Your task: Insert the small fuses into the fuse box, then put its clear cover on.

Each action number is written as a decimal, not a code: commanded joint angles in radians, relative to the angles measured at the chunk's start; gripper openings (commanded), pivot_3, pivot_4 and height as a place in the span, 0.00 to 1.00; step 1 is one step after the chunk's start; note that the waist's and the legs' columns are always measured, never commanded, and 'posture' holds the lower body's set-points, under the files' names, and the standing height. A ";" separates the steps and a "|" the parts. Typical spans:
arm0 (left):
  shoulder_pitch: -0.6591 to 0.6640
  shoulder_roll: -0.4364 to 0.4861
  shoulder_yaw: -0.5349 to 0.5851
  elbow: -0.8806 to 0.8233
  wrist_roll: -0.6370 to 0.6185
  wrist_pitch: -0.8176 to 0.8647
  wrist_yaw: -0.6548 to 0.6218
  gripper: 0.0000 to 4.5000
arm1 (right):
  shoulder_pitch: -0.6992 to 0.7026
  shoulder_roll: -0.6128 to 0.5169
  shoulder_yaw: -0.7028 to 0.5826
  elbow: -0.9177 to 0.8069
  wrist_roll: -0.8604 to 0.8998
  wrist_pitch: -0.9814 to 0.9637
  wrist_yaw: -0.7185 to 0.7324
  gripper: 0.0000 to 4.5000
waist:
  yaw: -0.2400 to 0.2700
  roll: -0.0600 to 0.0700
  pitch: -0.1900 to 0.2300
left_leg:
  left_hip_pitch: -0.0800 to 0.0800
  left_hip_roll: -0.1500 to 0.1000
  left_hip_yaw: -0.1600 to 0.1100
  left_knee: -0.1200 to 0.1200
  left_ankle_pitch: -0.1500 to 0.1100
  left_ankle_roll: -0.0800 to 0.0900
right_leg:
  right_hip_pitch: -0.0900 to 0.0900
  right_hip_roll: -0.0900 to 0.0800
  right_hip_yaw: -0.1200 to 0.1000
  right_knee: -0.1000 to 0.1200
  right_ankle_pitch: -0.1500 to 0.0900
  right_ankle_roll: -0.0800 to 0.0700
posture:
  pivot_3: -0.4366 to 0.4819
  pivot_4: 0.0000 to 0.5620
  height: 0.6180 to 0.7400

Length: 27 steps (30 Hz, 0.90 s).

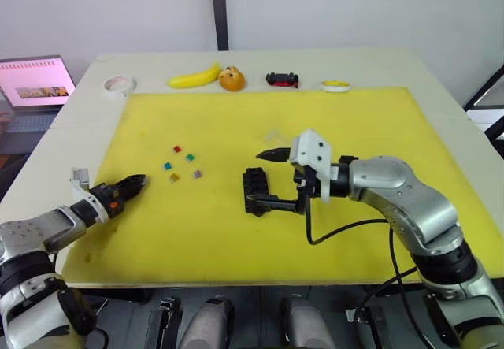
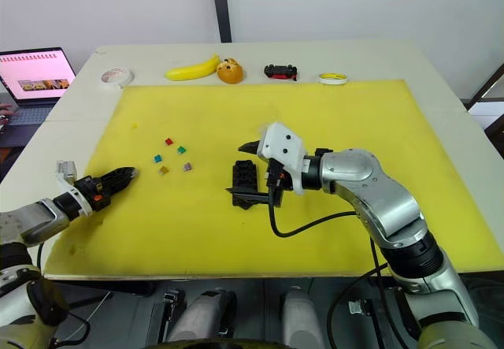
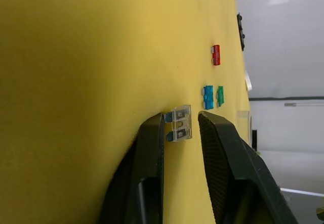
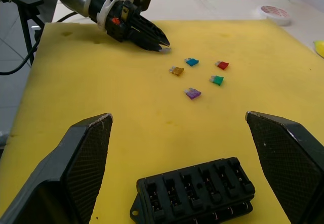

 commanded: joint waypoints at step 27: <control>-0.175 -0.081 0.170 -0.282 -0.366 0.276 0.251 0.01 | -0.011 0.134 -0.247 -0.076 0.289 0.238 -0.199 1.00 | -0.005 -0.005 0.000 | -0.002 0.001 -0.001 0.000 0.000 -0.001 | -0.001 0.000 0.000 0.000 0.000 0.000 | 0.48 0.27 1.00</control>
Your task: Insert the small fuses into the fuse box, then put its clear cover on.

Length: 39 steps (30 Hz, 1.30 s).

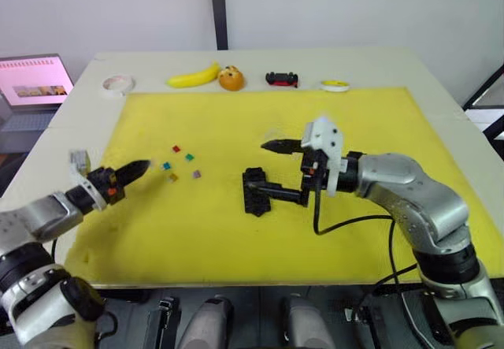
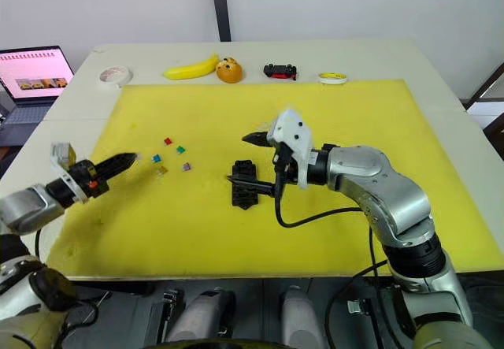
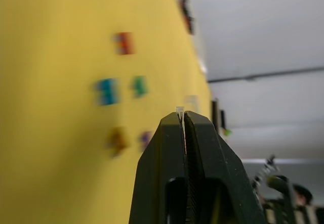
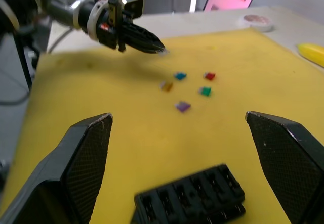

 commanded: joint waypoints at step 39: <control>0.017 -0.244 -0.550 -0.433 -0.803 -0.525 0.366 0.00 | -0.085 0.397 -0.178 0.059 0.809 0.106 -0.908 0.74 | -0.003 0.000 0.000 | -0.001 0.001 0.003 0.000 0.002 -0.003 | -0.002 0.002 0.002 0.000 0.000 0.000 | 0.48 0.27 1.00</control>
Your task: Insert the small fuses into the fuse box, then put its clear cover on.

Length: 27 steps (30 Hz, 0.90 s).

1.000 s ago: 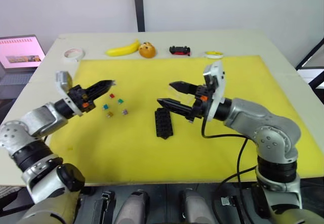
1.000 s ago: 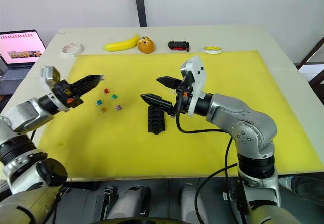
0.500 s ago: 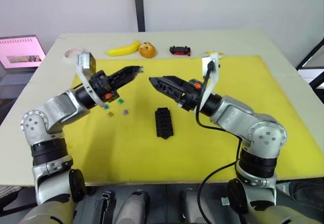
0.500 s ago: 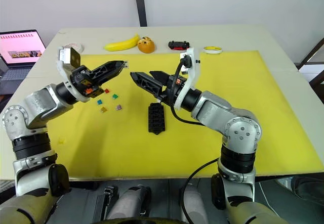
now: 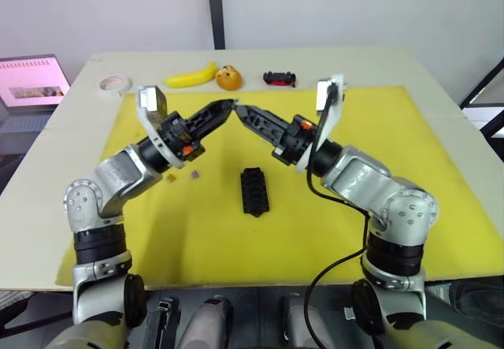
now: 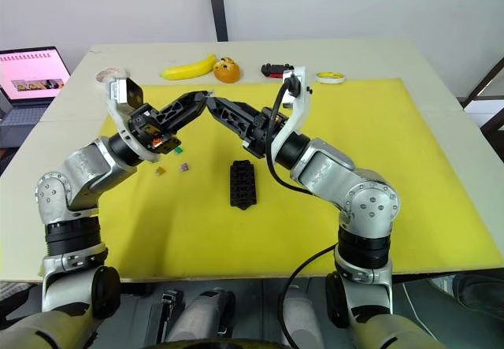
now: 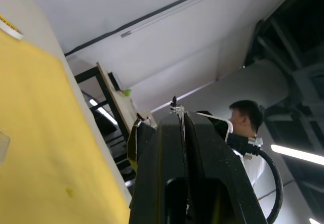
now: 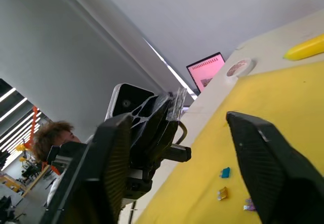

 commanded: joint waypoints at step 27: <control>0.001 -0.044 -0.023 -0.075 -0.022 -0.065 0.036 0.00 | -0.008 -0.059 0.037 -0.039 0.111 -0.129 -0.044 0.47 | 0.001 0.000 0.000 | 0.000 0.000 0.000 0.000 -0.001 0.001 | 0.001 0.001 0.000 -0.001 0.000 0.000 | 0.48 0.27 1.00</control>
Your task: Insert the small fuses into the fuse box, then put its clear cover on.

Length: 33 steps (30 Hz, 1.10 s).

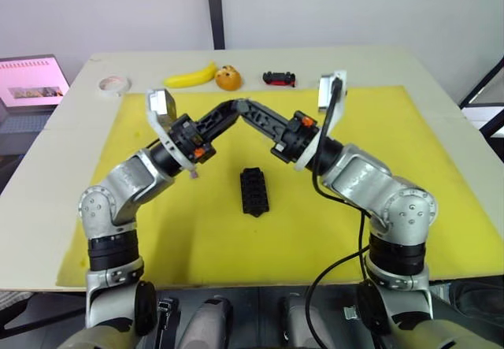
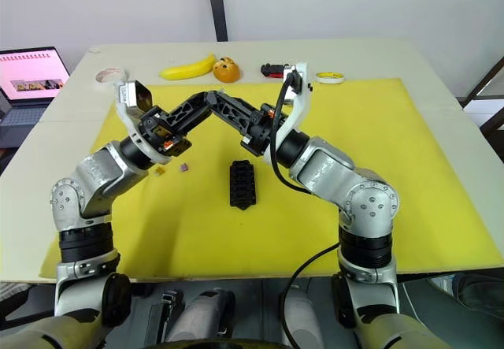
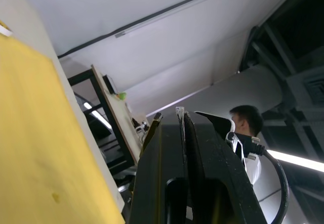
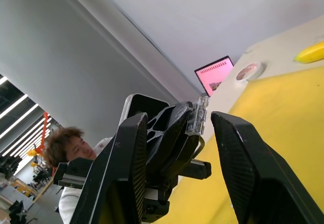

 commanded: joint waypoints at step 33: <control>-0.009 0.004 -0.008 -0.024 -0.021 0.002 -0.020 0.00 | 0.001 -0.050 0.023 -0.048 0.088 -0.082 -0.045 0.01 | 0.001 0.000 0.000 | 0.000 0.000 0.000 -0.001 -0.001 0.001 | 0.001 0.000 0.000 -0.002 0.000 0.000 | 0.48 0.27 1.00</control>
